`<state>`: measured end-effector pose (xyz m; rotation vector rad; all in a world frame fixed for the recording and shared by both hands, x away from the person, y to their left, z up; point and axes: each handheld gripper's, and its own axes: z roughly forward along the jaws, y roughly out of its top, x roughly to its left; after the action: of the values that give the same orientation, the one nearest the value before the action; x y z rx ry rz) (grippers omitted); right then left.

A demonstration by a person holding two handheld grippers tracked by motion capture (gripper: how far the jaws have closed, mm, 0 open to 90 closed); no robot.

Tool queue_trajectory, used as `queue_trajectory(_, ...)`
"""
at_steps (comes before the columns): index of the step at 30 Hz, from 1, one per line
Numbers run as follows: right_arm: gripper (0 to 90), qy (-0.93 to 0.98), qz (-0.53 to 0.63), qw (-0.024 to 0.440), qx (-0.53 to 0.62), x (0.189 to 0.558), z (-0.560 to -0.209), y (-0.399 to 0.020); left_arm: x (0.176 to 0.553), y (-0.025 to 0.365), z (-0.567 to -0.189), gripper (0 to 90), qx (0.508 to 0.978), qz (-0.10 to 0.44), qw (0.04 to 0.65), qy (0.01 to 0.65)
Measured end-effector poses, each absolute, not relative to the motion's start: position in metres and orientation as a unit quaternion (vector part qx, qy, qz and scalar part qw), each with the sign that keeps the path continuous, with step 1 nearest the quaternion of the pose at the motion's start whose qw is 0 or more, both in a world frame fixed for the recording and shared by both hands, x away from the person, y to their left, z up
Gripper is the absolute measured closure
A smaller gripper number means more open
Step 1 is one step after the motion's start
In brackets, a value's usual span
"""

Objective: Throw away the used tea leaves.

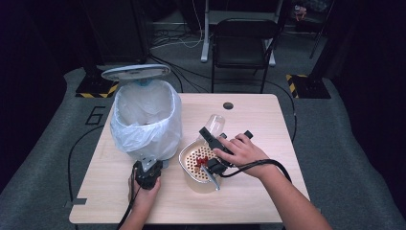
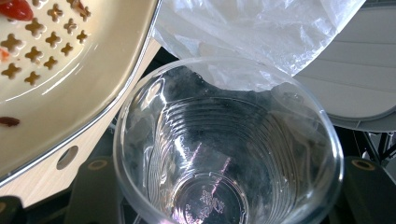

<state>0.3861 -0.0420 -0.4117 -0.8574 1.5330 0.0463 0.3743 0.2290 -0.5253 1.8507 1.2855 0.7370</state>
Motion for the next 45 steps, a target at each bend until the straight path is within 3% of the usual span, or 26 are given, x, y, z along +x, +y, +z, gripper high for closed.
queue_trajectory(6,35.6,0.66,0.027,0.654,-0.368,0.384,-0.409,-0.041,0.374,0.229,-0.526,85.0,0.721,0.289,0.378,0.504)
queue_trajectory(8,35.6,0.678,0.019,0.631,-0.376,0.385,-0.41,-0.041,0.374,0.229,-0.526,85.0,0.721,0.29,0.378,0.503)
queue_trajectory(14,35.5,0.672,0.022,0.637,-0.378,0.384,-0.41,-0.042,0.374,0.229,-0.526,85.0,0.721,0.289,0.378,0.504)
queue_trajectory(17,35.5,0.655,0.035,0.658,-0.37,0.384,-0.408,-0.041,0.374,0.228,-0.526,84.9,0.721,0.288,0.379,0.504)
queue_trajectory(27,35.3,0.673,0.027,0.635,-0.379,0.383,-0.406,-0.041,0.374,0.227,-0.527,84.9,0.714,0.276,0.389,0.513)
queue_trajectory(28,35.2,0.658,0.043,0.655,-0.369,0.382,-0.405,-0.041,0.374,0.227,-0.527,85.0,0.714,0.276,0.389,0.513)
queue_trajectory(36,35.1,0.67,0.047,0.646,-0.363,0.381,-0.402,-0.039,0.375,0.229,-0.526,85.0,0.721,0.286,0.379,0.504)
queue_trajectory(45,35.1,0.724,0.084,0.605,-0.32,0.385,-0.386,-0.037,0.374,0.228,-0.526,84.9,0.721,0.281,0.381,0.506)
